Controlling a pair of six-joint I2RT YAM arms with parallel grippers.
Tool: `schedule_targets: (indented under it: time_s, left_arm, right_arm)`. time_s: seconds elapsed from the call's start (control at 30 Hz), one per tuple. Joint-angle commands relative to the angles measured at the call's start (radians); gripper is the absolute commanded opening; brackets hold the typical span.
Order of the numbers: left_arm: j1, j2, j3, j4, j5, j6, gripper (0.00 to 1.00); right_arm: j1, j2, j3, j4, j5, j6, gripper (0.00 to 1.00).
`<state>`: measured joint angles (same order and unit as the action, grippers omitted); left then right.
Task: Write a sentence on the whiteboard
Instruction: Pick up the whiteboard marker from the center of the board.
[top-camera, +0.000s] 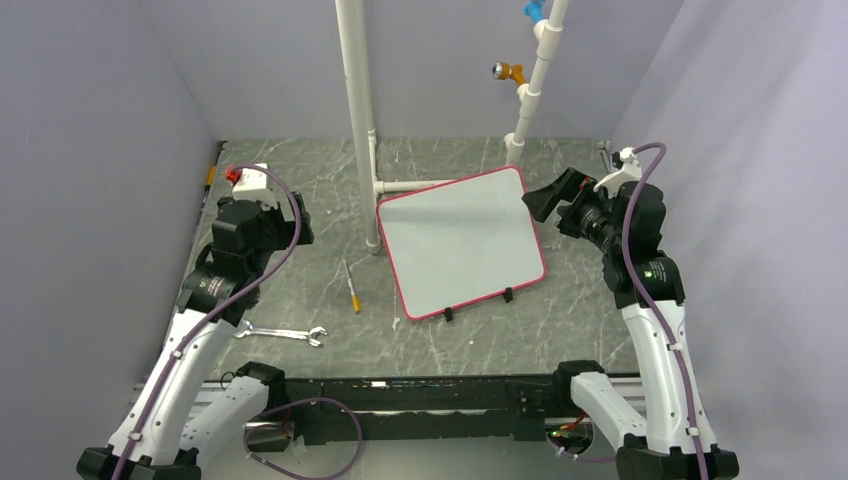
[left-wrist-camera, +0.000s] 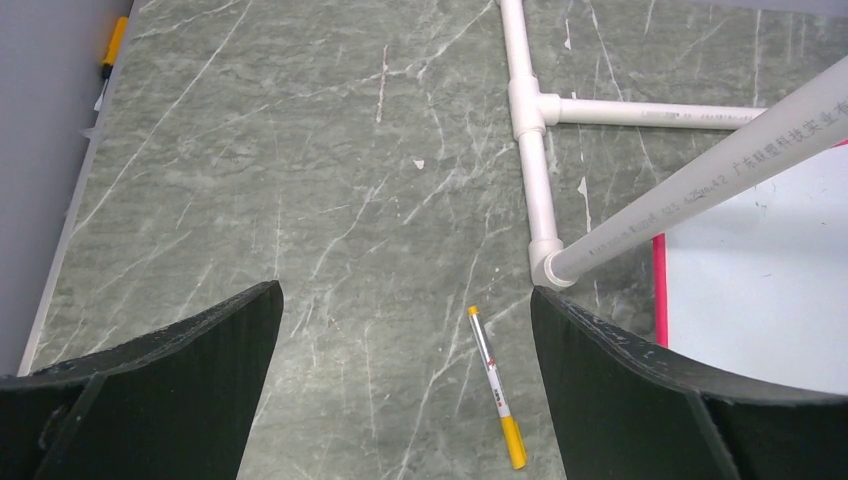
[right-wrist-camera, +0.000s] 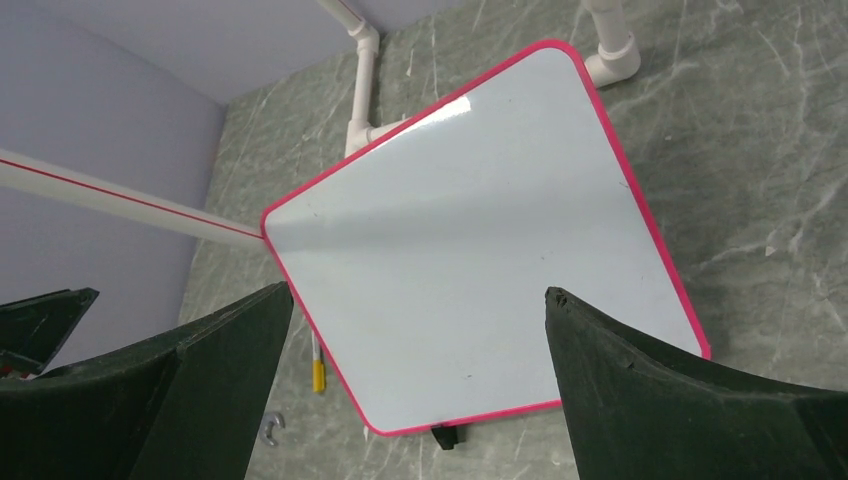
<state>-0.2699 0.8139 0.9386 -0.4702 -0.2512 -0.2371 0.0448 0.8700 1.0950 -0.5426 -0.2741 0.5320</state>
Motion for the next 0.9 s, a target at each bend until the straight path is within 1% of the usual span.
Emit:
schedule_targets:
  time_s: [0.0, 0.07, 0.17, 0.3, 0.37, 0.43, 0.53, 0.6, 0.7, 0.77, 0.8, 0.87]
  left_arm:
    - [-0.003, -0.005, 0.027, 0.015, 0.017, 0.006, 0.99]
    - [-0.004, -0.020, -0.005, 0.052, 0.035, 0.013, 0.99]
    - [-0.005, -0.021, -0.045, 0.109, 0.094, 0.026, 0.97]
    - [-0.015, 0.064, -0.021, 0.113, 0.089, 0.020, 0.94]
    - [-0.015, 0.113, 0.004, 0.111, 0.099, 0.022, 0.91]
    - [-0.015, 0.149, 0.031, 0.095, 0.103, 0.019, 0.90]
    - [-0.015, 0.168, 0.059, 0.069, 0.086, 0.013, 0.88]
    - [-0.016, 0.166, 0.075, 0.049, 0.086, 0.008, 0.88]
    - [-0.016, 0.145, 0.043, 0.048, 0.093, -0.008, 0.87]
    - [-0.020, 0.137, 0.008, 0.047, 0.080, -0.030, 0.87]
    - [-0.029, 0.139, 0.007, 0.011, 0.068, -0.054, 0.86]
    - [-0.052, 0.147, 0.011, -0.059, 0.087, -0.110, 0.88]
  right_arm:
    - [-0.001, -0.018, 0.024, 0.007, -0.014, -0.013, 1.00]
    - [-0.001, 0.003, 0.057, -0.024, 0.011, -0.026, 1.00]
    - [-0.002, 0.051, 0.096, -0.035, 0.019, -0.036, 1.00]
    - [-0.002, 0.158, 0.169, -0.041, 0.002, -0.035, 1.00]
    - [0.000, 0.189, 0.167, -0.015, -0.011, -0.036, 1.00]
    - [0.004, 0.205, 0.146, -0.002, 0.023, -0.032, 1.00]
    - [0.009, 0.230, 0.103, -0.011, 0.089, -0.027, 1.00]
    - [0.010, 0.245, 0.092, -0.033, 0.092, -0.023, 1.00]
    - [0.017, 0.206, 0.054, -0.020, 0.066, -0.024, 1.00]
    - [0.018, 0.177, 0.062, -0.045, 0.039, -0.026, 1.00]
    - [0.019, 0.165, 0.075, -0.064, 0.022, -0.029, 1.00]
    - [0.019, 0.140, 0.103, -0.112, 0.006, -0.042, 1.00]
